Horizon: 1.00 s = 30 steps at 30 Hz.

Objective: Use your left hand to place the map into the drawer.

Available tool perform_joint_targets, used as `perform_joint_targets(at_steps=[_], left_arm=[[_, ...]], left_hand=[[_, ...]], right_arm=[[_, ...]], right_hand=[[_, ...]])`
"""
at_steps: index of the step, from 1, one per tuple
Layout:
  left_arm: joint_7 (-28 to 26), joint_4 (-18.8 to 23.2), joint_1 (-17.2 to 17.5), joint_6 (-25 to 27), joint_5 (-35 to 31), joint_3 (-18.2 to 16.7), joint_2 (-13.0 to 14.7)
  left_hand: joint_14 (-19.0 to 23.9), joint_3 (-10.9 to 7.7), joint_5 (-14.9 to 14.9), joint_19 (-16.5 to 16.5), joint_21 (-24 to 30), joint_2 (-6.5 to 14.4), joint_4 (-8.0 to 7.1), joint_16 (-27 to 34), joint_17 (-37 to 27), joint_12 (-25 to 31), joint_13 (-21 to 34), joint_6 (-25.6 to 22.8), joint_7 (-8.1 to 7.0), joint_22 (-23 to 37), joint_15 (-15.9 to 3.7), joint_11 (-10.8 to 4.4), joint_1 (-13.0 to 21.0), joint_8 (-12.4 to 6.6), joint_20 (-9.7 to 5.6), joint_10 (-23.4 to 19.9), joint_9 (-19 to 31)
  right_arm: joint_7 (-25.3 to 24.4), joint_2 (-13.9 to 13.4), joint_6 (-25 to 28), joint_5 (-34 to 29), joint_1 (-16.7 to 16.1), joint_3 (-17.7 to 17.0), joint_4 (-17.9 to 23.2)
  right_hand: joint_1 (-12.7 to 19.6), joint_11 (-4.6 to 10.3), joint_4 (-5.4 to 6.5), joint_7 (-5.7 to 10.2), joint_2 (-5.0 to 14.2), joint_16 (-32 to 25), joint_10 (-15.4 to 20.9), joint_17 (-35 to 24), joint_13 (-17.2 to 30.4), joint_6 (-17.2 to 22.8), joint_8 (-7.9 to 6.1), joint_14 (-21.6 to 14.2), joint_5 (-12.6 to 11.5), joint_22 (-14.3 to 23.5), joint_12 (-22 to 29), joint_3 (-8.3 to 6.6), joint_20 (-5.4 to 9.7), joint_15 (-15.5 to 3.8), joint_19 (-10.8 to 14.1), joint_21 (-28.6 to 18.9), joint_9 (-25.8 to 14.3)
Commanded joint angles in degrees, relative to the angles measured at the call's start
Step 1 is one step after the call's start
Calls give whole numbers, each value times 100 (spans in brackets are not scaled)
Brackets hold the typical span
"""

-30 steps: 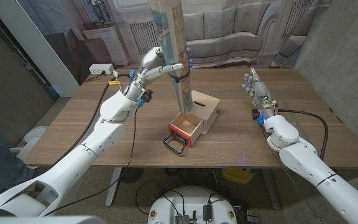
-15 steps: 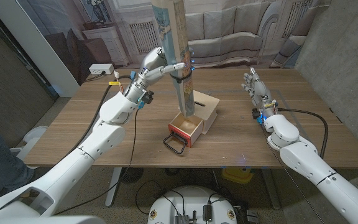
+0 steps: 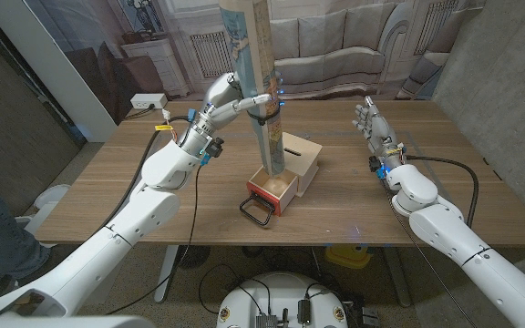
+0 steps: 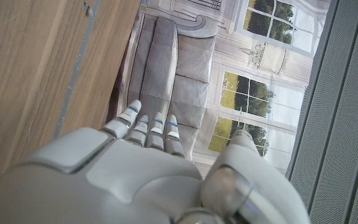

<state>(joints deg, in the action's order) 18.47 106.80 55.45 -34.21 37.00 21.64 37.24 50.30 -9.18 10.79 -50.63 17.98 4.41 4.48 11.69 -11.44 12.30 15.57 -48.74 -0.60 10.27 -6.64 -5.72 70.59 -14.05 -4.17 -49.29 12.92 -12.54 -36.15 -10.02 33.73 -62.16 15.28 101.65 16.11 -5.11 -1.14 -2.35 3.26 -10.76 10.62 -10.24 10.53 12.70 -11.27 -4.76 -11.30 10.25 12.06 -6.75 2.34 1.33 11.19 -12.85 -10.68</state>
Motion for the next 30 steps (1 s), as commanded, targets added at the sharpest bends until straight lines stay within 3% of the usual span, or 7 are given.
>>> perform_joint_targets(at_steps=[1,12,30], left_arm=[[-304,320,270,133,-123,-127,97],[-518,529,476,295,-169,-167,161],[-610,253,438,321,-238,-45,-11]], left_hand=[[47,-30,1,-38,-1,390,1,8,-20,-8,31,-44,33,33,-312,9,358,-15,15,-26,33],[49,-43,-1,-25,-7,385,1,6,-20,-11,32,-38,40,34,-309,7,352,-9,20,-30,35],[58,-67,-3,-22,-8,386,-3,7,-21,-12,40,-33,34,38,-288,17,339,0,37,-35,35]], right_arm=[[147,15,-84,22,139,43,-116],[268,47,-91,79,272,100,-266],[355,25,-32,123,384,149,-385]], right_hand=[[4,3,-46,-40,38,13,17,-20,11,33,10,-6,2,32,6,-15,67,22,48,9,-16],[2,4,-49,-44,41,14,21,-20,11,36,9,-4,3,32,7,-12,65,26,52,18,-16],[-1,8,-55,-40,49,13,17,-20,11,34,11,-9,4,33,5,-6,65,24,57,34,-16]])
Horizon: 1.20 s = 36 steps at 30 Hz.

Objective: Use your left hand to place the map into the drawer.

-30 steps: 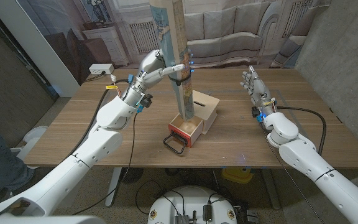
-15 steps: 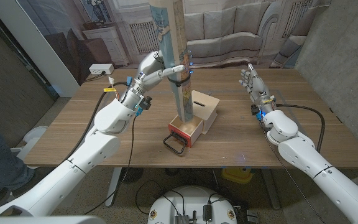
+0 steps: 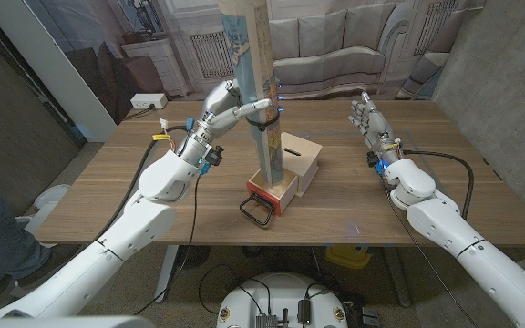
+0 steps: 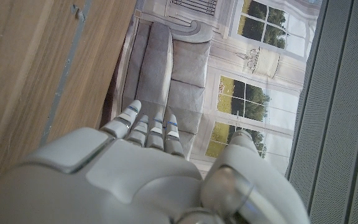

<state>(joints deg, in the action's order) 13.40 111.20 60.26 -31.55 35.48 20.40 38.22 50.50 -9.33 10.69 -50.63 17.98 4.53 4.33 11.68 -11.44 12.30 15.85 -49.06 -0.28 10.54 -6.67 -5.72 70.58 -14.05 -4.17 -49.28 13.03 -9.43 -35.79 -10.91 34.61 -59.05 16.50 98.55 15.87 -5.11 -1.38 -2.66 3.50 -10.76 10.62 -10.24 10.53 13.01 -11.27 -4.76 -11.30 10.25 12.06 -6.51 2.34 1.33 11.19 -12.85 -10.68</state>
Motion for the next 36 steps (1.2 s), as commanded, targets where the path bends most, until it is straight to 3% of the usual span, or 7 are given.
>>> perform_joint_targets(at_steps=[1,20,36], left_arm=[[-108,-188,-42,54,-92,79,-109],[-57,-581,-394,294,-31,300,-308],[-102,-606,-257,252,-15,306,-317]], left_hand=[[43,-52,7,-25,-7,374,12,9,-21,-12,13,-7,0,11,-291,16,341,-2,36,-37,23],[6,-86,4,9,-19,375,23,-5,-24,-29,11,10,17,15,-266,30,349,11,59,-7,23],[-41,-107,-2,46,-31,362,28,-18,-26,-49,7,32,24,18,-238,37,342,25,76,37,24]], right_arm=[[44,-11,56,36,74,28,-75],[65,36,23,124,113,14,-236],[38,7,15,100,55,18,-170]], right_hand=[[23,3,-31,-4,27,14,20,-20,12,9,8,-7,4,33,6,-30,66,21,57,35,-16],[26,2,-40,-8,36,16,22,-19,12,4,11,-5,4,34,7,-26,65,18,63,48,-16],[27,5,-47,-12,41,13,23,-19,12,9,9,-13,4,34,7,-23,64,14,67,57,-16]])
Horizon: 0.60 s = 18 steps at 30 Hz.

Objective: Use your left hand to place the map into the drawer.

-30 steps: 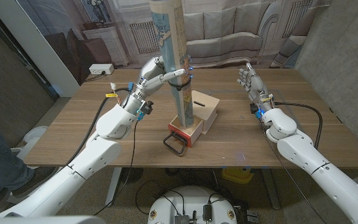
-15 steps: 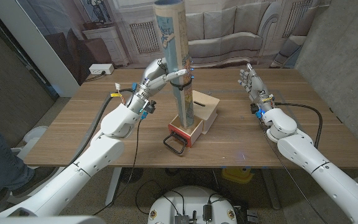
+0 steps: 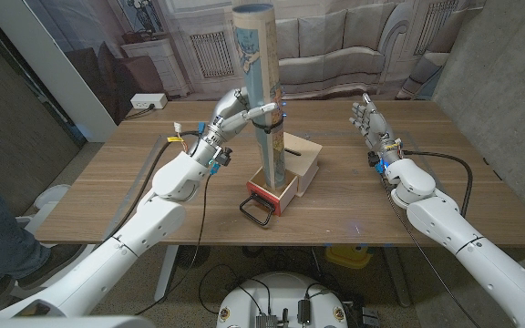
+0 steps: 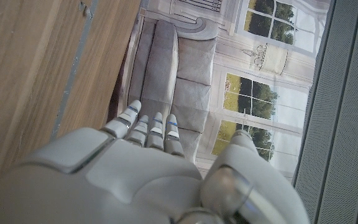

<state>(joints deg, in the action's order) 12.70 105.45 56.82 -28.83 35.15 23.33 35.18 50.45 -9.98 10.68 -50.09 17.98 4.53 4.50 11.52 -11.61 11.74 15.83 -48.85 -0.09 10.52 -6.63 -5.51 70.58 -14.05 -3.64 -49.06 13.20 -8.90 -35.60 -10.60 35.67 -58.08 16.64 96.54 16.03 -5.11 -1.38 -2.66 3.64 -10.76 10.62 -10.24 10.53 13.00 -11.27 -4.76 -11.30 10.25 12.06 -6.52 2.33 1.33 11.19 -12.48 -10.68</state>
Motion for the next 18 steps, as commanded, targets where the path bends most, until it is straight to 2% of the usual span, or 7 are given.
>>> perform_joint_targets(at_steps=[1,18], left_arm=[[-34,-29,97,-29,19,12,-15],[59,-159,97,-97,62,63,-60]], left_hand=[[-39,-43,-1,-2,-33,362,12,-1,-9,8,9,16,4,19,-241,14,342,27,26,14,6],[-99,-54,-7,52,-53,346,10,-15,-11,-3,4,62,3,21,-237,32,320,52,34,47,1]], right_arm=[[-20,-8,-14,-2,-44,4,35],[-69,-25,-51,-8,-145,-32,85]], right_hand=[[11,10,-48,-12,26,13,23,-19,12,10,9,-13,4,34,7,-22,62,14,66,21,-16],[10,2,-54,-11,34,12,27,-20,12,8,10,-21,5,35,8,-18,70,15,70,30,-16]])
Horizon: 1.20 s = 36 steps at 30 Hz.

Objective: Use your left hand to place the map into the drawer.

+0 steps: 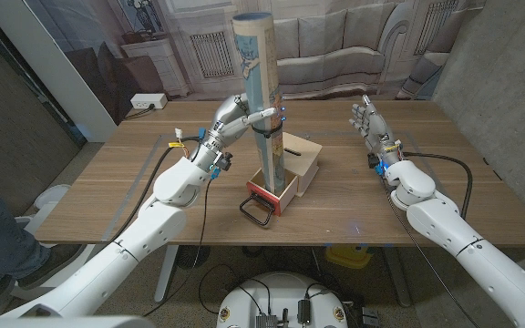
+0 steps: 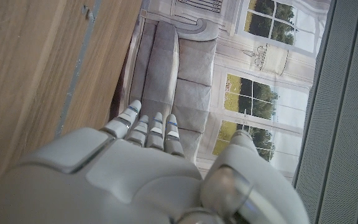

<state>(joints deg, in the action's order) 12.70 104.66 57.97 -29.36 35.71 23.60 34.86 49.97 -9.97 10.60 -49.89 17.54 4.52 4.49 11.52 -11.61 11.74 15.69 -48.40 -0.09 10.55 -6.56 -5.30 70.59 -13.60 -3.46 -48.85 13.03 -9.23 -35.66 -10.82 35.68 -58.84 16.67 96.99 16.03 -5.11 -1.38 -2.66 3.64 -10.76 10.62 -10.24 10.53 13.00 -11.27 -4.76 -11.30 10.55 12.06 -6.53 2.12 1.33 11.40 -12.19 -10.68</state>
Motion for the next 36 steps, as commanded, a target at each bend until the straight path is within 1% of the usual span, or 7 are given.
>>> perform_joint_targets(at_steps=[1,8,15,21,27,32,36], left_arm=[[63,-91,-29,-43,1,41,-35],[123,-159,-102,-2,17,77,-43],[164,-183,-147,43,27,91,-24],[162,-174,-150,81,28,82,2],[180,-177,-166,69,32,73,6],[235,-190,-198,102,56,79,33],[254,-192,-204,104,67,79,38]], left_hand=[[-60,-57,2,42,-13,347,10,-17,-12,-5,19,38,5,19,-235,15,317,16,22,33,17],[-127,-63,-1,124,-44,336,10,-30,-17,-44,17,132,18,20,-191,50,305,58,59,152,9],[-174,-36,-17,170,-62,291,-17,-33,-18,-80,1,241,-13,21,-197,25,230,100,71,277,2],[-461,50,-34,425,-169,182,-81,-97,-8,-125,-36,497,-7,22,-86,10,53,186,202,507,-10],[-631,64,-26,564,-229,168,-94,-111,-3,-141,-56,608,-9,22,-41,0,5,205,252,684,-14],[-867,163,-36,697,-294,47,-146,-130,16,-138,-82,767,-35,18,56,-20,-160,229,317,853,-21],[-1190,334,-37,852,-378,-133,-246,-137,33,-144,-117,1089,-69,11,206,-17,-442,285,421,1119,-32]], right_arm=[[-43,-16,-24,-5,-69,-36,43],[-61,-14,-15,11,-84,-52,53],[-94,-9,-54,2,-122,-77,75],[-87,-16,-69,-17,-126,-79,76],[-93,-6,-66,-18,-121,-76,75],[-110,14,-78,-19,-120,-78,72],[-118,14,-82,-32,-119,-77,76]], right_hand=[[10,0,-53,-9,34,11,26,-20,11,8,10,-23,5,6,8,-16,93,16,52,1,-16],[10,17,-56,-6,37,11,26,-20,11,9,10,-24,5,6,7,-15,89,19,51,5,-16],[10,7,-58,-7,41,11,31,-20,11,12,9,-27,6,6,9,-14,89,21,56,7,-16],[10,4,-59,-7,43,11,32,-20,11,12,9,-29,6,6,9,-13,89,20,58,8,-16],[10,12,-61,-6,45,12,32,-20,12,10,10,-27,7,6,9,-11,85,21,57,11,-16],[10,-3,-63,-10,46,12,34,-20,12,14,8,-28,7,6,9,-10,87,22,58,13,-16],[10,-2,-64,-12,46,14,35,-20,12,16,8,-26,7,7,10,-9,87,17,58,15,-16]])
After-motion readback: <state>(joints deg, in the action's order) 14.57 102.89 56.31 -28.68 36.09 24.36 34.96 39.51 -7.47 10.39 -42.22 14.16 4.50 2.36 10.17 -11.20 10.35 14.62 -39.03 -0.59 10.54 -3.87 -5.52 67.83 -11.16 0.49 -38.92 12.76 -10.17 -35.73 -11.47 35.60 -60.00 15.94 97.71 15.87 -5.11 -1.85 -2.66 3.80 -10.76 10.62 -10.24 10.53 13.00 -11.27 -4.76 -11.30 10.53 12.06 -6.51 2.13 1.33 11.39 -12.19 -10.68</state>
